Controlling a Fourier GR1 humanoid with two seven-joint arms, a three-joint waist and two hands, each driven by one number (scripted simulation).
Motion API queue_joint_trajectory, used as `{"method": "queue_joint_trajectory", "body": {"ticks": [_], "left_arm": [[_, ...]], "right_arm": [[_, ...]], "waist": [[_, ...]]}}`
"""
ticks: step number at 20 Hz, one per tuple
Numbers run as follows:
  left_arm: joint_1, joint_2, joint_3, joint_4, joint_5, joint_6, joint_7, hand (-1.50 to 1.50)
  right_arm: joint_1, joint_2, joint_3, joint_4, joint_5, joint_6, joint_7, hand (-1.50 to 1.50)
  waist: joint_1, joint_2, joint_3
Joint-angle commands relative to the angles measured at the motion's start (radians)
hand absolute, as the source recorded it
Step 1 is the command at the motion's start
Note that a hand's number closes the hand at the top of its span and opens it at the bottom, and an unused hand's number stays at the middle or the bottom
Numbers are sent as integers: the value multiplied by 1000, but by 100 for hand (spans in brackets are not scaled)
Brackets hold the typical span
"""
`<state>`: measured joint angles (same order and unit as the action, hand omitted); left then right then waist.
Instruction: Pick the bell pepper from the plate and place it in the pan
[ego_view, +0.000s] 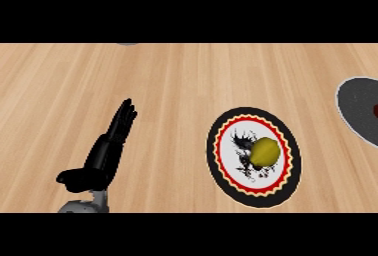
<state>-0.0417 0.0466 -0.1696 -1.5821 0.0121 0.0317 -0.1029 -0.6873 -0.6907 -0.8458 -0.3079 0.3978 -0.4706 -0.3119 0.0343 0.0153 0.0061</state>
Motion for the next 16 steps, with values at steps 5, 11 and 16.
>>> {"method": "queue_joint_trajectory", "body": {"ticks": [5,11,16], "left_arm": [[10,15,40,29,17,-12,-12,0],[29,0,28,49,-23,10,-47,0],[67,-22,-11,-39,-40,19,-5,0]], "right_arm": [[124,-51,-111,-7,-192,340,-137,-150],[233,50,-62,-82,-244,451,-257,-150],[348,91,5,-282,-291,480,-197,-150]], "waist": [[-36,-14,-5],[-37,-17,-6],[-39,-18,-7]]}}
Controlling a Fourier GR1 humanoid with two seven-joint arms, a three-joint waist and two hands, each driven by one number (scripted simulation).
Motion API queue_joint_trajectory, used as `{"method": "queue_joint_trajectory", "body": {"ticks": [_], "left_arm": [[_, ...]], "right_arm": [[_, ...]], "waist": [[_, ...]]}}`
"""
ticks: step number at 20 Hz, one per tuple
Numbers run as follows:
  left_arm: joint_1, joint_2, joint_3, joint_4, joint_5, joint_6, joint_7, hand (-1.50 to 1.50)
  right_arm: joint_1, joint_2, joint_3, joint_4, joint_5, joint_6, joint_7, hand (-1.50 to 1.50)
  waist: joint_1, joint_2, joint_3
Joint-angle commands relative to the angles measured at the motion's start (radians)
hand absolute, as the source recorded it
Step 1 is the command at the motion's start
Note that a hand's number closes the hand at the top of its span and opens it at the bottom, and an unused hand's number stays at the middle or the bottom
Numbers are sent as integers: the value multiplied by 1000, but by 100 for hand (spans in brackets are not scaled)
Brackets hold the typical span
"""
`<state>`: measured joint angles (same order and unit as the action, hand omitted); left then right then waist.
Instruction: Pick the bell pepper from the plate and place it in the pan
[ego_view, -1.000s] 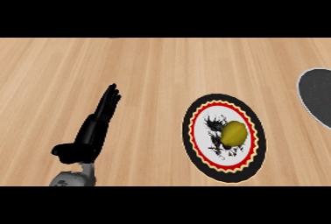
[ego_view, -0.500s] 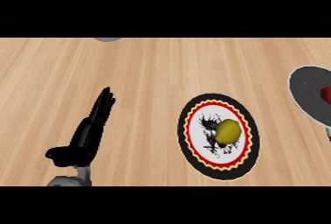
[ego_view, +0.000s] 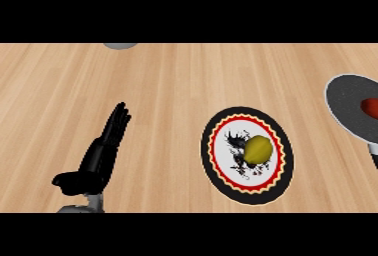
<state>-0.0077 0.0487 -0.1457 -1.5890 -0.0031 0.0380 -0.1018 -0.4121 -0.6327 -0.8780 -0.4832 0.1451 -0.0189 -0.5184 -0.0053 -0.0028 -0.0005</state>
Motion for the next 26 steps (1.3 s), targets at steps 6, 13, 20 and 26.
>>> {"method": "queue_joint_trajectory", "body": {"ticks": [6,13,20,26], "left_arm": [[8,29,38,-43,29,-49,35,0],[30,-31,-8,-30,-28,-5,16,0],[1,-8,29,-3,-29,-36,16,0],[51,-5,22,-44,-14,-65,-1,0]], "right_arm": [[205,132,109,-341,-78,-11,95,-150],[368,191,158,-627,-128,-20,222,-150],[426,217,196,-686,-127,-75,255,-150],[427,190,219,-637,-63,-134,192,-150]], "waist": [[3,1,0],[1,1,0],[3,2,0],[6,2,0]]}}
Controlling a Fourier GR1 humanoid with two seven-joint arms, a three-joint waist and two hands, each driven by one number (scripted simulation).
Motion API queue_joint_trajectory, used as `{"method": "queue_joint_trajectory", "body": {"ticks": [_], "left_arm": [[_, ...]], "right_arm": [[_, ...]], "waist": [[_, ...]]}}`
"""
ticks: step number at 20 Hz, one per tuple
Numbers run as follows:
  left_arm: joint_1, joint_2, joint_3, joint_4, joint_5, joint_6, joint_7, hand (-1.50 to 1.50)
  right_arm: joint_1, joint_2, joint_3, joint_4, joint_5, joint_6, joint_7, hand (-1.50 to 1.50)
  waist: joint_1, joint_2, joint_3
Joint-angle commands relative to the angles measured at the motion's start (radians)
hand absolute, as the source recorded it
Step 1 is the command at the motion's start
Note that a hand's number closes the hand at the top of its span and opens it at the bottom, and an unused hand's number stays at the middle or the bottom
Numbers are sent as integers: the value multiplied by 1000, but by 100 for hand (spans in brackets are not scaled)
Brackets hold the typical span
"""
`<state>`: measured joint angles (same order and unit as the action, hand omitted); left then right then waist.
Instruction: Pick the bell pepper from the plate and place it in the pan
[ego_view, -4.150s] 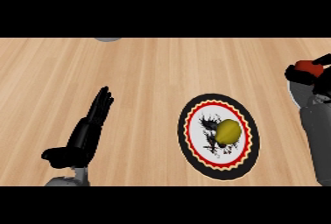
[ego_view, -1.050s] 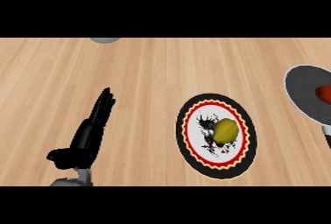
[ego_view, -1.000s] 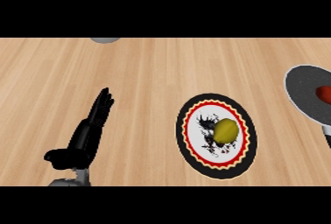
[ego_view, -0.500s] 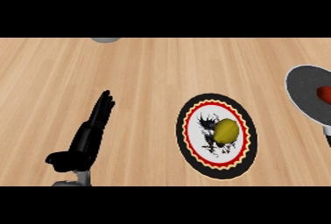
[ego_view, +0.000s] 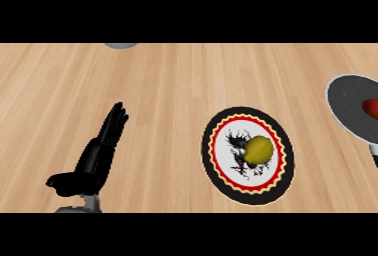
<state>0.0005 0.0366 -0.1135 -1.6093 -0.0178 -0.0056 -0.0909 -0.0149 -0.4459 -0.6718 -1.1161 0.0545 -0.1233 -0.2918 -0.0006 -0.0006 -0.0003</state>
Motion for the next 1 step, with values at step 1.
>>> {"method": "queue_joint_trajectory", "body": {"ticks": [1], "left_arm": [[-45,9,41,68,27,-30,-26,0]], "right_arm": [[2,13,36,-24,56,-79,3,-150]], "waist": [[-1,1,0]]}}
